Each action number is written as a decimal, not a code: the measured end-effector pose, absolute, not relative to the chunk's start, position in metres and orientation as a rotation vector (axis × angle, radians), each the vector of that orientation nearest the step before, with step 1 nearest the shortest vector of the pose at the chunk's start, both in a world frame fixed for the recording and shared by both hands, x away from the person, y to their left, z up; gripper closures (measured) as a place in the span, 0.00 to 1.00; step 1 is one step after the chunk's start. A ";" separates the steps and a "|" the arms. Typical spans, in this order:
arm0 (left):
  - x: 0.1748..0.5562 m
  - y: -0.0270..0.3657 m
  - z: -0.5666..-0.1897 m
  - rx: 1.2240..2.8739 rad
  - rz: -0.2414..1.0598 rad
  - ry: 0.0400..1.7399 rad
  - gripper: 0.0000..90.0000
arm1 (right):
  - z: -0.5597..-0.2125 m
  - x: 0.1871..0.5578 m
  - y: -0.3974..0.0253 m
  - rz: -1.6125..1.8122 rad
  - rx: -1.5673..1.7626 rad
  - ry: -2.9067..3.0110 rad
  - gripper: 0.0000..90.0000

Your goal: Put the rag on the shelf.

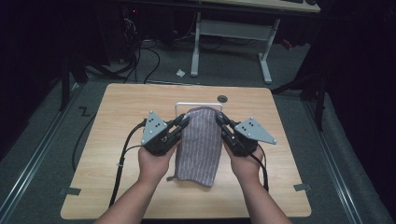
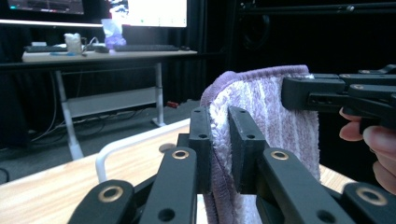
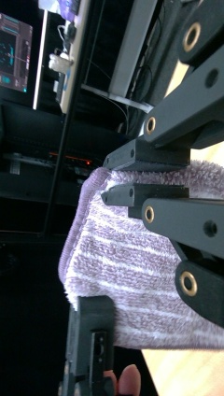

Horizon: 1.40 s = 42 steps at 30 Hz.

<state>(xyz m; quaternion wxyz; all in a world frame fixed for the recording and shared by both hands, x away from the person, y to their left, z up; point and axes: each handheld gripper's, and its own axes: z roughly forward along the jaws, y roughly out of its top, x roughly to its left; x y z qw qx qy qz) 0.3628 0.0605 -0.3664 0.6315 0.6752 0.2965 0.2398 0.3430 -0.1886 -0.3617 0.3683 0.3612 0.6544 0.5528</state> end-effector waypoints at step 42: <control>0.485 0.049 -0.321 1.576 0.718 0.707 0.90 | -0.314 0.452 -0.196 1.440 1.010 1.625 0.93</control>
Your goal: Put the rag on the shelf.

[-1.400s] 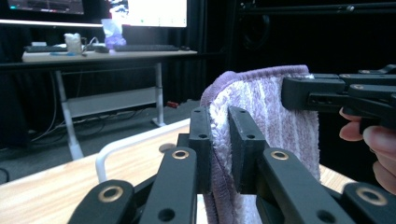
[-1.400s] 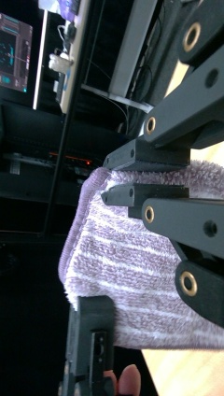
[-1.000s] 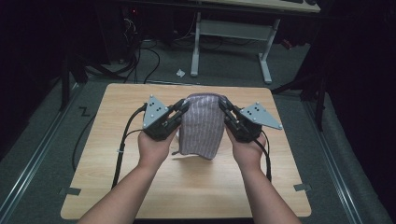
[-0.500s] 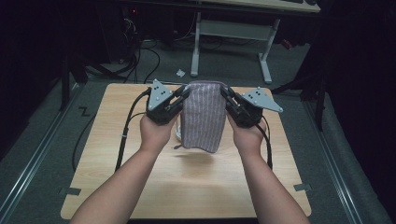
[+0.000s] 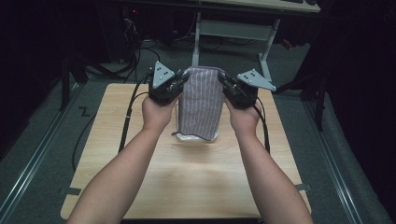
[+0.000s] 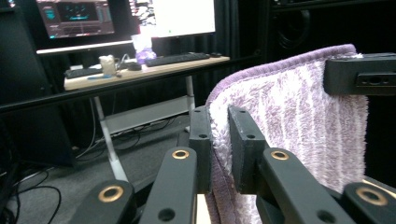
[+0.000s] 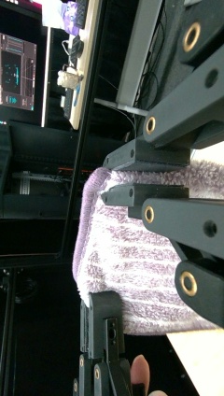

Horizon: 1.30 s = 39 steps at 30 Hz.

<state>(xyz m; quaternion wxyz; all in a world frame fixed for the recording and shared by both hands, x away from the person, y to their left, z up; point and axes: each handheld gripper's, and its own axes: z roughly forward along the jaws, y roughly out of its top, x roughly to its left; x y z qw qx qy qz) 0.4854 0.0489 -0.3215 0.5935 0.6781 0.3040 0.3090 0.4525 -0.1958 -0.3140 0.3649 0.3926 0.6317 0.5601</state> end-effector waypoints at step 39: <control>0.523 0.059 -0.353 1.694 0.555 0.976 0.55 | -0.346 0.517 -0.191 1.157 1.156 1.856 0.63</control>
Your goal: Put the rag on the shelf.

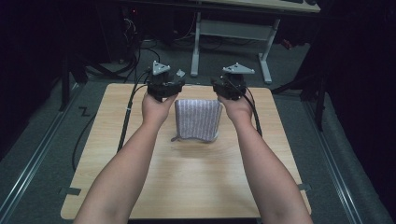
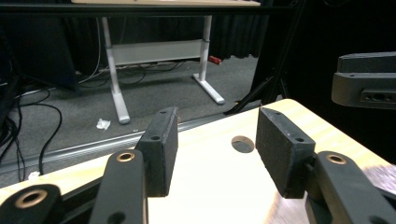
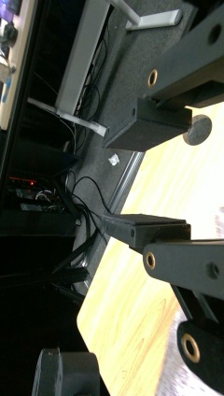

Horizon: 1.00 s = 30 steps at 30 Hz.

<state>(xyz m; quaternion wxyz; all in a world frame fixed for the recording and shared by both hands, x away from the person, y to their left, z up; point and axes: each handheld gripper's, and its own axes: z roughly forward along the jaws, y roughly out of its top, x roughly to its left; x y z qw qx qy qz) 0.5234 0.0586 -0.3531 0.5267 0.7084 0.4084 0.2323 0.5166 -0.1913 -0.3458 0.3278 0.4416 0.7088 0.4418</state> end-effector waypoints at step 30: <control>0.450 0.081 -0.364 1.746 0.553 0.918 0.53 | -0.358 0.435 -0.209 1.183 1.065 1.824 0.64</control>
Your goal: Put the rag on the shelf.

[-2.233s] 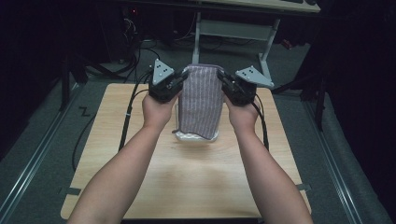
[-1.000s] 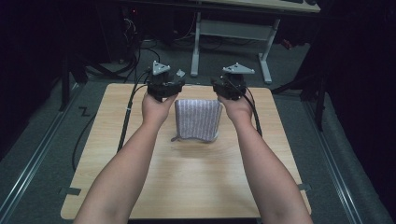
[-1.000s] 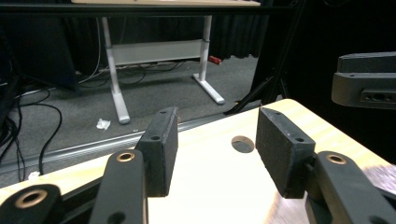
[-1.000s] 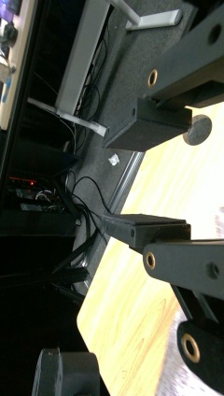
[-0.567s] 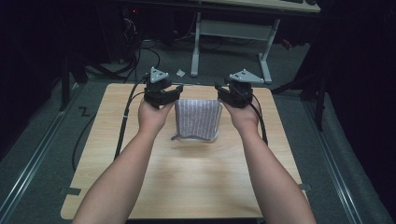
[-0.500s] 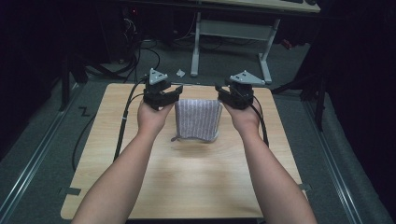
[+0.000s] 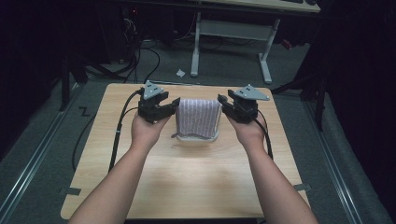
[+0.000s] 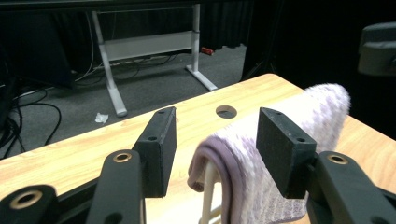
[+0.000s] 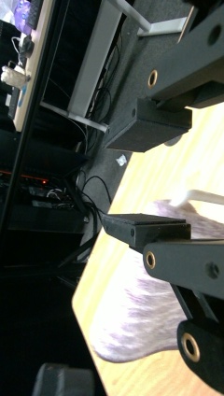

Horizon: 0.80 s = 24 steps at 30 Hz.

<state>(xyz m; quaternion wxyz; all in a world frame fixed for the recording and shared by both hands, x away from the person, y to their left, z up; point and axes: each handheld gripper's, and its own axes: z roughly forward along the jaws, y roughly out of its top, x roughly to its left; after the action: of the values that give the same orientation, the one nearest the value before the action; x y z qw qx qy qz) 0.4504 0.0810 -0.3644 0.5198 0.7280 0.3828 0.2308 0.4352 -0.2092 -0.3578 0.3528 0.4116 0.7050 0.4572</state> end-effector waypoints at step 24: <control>0.396 0.106 -0.459 1.858 0.401 0.912 0.54 | -0.431 0.385 -0.226 1.133 1.115 1.907 0.62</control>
<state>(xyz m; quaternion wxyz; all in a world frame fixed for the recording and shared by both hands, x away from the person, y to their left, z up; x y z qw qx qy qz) 0.3956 0.1058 -0.4587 0.4941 0.7662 0.3761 0.1655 0.3853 -0.2255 -0.4312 0.3236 0.4250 0.7268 0.4318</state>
